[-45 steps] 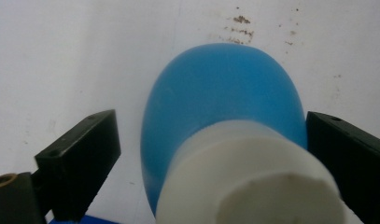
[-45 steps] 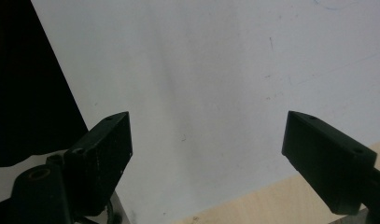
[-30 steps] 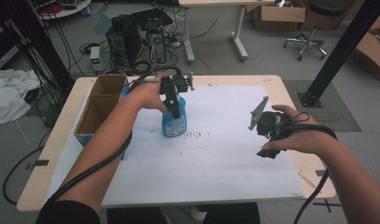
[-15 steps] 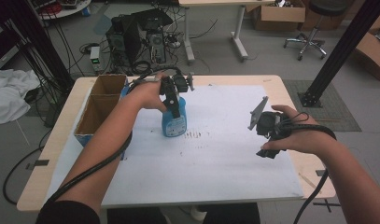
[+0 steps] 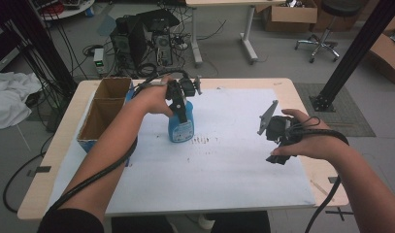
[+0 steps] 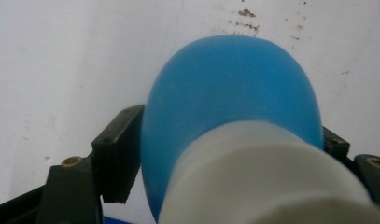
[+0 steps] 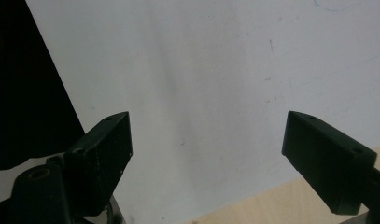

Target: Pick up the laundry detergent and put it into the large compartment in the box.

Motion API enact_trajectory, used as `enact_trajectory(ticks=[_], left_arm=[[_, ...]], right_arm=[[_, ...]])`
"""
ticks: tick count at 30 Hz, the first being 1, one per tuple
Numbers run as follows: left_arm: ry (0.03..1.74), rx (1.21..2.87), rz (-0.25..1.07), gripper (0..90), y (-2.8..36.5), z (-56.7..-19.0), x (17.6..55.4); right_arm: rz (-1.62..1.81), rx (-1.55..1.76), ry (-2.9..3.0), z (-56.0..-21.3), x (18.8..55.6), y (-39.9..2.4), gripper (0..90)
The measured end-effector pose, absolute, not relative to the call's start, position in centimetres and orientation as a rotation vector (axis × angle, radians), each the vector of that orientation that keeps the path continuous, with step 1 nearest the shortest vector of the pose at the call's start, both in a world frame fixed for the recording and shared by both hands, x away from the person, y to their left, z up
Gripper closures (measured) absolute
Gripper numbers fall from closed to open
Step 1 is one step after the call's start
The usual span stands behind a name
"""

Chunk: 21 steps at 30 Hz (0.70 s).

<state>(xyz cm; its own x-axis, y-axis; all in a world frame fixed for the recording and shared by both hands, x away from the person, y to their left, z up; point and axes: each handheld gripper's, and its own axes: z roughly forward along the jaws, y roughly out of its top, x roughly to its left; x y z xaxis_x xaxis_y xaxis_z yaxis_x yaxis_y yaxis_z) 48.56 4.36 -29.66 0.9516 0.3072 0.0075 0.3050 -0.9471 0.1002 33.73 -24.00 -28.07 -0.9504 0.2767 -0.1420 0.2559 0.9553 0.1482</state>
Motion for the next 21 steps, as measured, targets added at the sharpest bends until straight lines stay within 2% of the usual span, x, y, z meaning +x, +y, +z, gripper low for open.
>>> enact_trajectory(ticks=[5,10,21], left_arm=[[0.475,3.028,0.027,32.3,4.16,-29.74,48.56],[0.465,3.023,0.011,38.5,3.99,-29.74,48.58],[0.413,3.064,0.02,39.4,3.81,-29.72,48.58]], right_arm=[[0.183,0.406,2.947,-28.12,33.75,-24.0,16.3],[0.189,0.406,2.947,-28.19,33.71,-24.08,16.3],[0.192,0.413,2.944,-28.23,33.68,-24.29,16.3]])
